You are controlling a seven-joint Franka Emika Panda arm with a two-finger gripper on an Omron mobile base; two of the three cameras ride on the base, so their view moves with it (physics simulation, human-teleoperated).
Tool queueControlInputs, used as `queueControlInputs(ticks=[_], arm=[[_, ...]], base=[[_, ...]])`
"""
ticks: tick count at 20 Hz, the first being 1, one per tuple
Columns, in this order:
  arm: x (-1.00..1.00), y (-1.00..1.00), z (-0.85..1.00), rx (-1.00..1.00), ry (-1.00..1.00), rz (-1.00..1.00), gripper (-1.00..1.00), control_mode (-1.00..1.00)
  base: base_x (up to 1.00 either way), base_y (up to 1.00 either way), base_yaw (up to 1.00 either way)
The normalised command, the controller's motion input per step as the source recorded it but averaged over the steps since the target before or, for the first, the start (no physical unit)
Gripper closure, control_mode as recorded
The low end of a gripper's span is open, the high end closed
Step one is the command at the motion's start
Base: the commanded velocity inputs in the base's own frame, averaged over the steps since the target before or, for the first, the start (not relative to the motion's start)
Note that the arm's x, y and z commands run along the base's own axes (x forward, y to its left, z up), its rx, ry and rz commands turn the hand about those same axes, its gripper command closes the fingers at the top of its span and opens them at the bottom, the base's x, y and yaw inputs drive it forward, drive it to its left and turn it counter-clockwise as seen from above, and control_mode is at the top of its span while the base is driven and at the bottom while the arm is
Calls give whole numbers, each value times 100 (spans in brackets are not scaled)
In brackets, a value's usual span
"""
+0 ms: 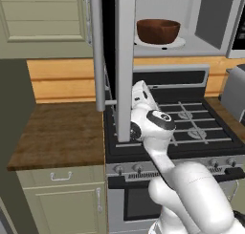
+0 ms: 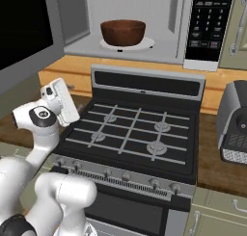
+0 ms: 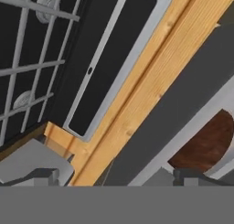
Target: Pick the mushroom from the sink and place it in the bowl. Then pick the bowl and place it in the microwave. Then close the microwave door and press the start button.
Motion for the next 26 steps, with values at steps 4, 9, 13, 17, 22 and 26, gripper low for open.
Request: queueControlInputs(ticks=[4,9,13,17,22,26], arm=[[-14,98,-13,-2,-4,-6,-100,-100],[-7,99,-21,-1,-4,-7,-100,-100],[-34,90,-1,0,-11,-13,-100,-100],[-49,90,5,0,-18,-21,-100,-100],[-66,60,36,0,-23,-26,-100,-100],[-65,28,56,3,-25,-31,-100,-100]], base=[[0,0,0],[0,0,0],[0,0,0],[0,0,0],[0,0,0],[0,0,0]])
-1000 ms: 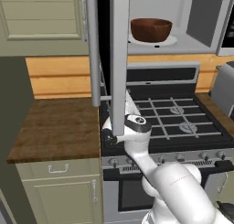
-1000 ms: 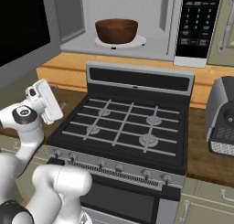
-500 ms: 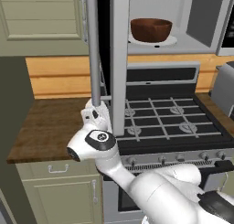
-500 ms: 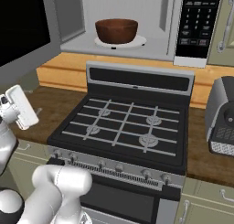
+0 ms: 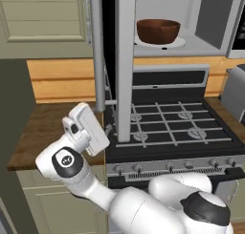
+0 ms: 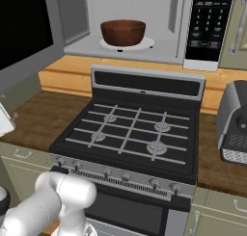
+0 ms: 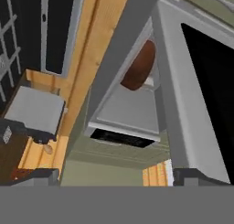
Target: Pick the mushroom from the sink and place it in the bowl. Then pick the bowl and place it in the microwave. Then close the microwave door and press the start button.
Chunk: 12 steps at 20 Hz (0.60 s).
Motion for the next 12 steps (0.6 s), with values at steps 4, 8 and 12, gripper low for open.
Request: queueControlInputs(ticks=[4,8,12], arm=[[-46,8,64,3,-25,-35,-100,-100],[-29,0,57,3,-26,-36,-100,-100],[-13,-8,39,8,-24,-31,-100,-100]], base=[[0,0,0],[0,0,0],[0,0,0]])
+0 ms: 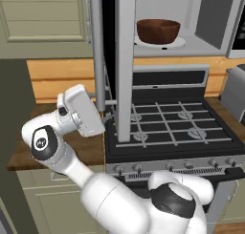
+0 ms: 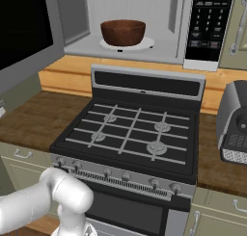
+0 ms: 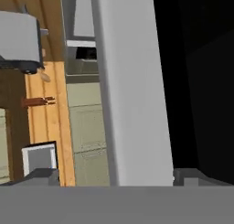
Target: Pick the mushroom from the sink and place it in the bowl. Then pick the bowl and place it in the microwave. Then close the microwave door and press the start button.
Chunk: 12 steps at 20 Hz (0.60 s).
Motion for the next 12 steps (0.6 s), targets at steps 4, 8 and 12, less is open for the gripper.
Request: queueControlInputs(ticks=[4,8,12], arm=[[-16,-42,23,14,-23,-20,-100,-100],[-14,-66,19,18,-20,-8,-100,-100],[-19,-79,12,18,-19,0,-100,-100]], base=[[0,0,0],[0,0,0],[0,0,0]])
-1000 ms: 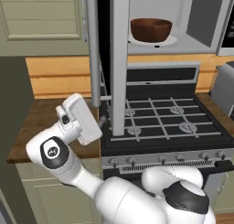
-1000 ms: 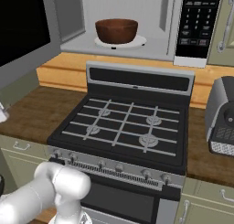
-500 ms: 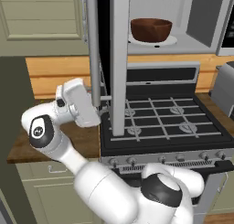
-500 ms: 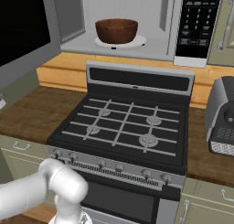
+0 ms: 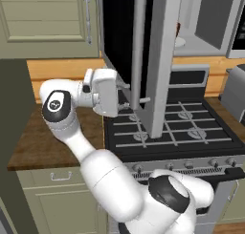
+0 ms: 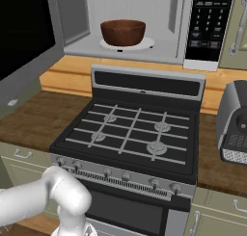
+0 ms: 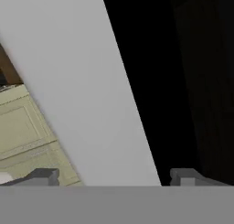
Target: Pick the mushroom from the sink and place it in the bowl. Then pick the bowl and place it in the microwave. Then close the microwave door and press the start button.
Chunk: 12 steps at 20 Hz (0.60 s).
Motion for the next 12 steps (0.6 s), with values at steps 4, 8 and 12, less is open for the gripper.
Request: queueControlInputs(ticks=[4,8,12], arm=[[-24,-89,0,11,-12,11,-100,-100],[-9,-90,0,6,-8,27,-100,-100],[0,-80,0,3,-6,39,-100,-100]], base=[[0,0,0],[0,0,0],[0,0,0]])
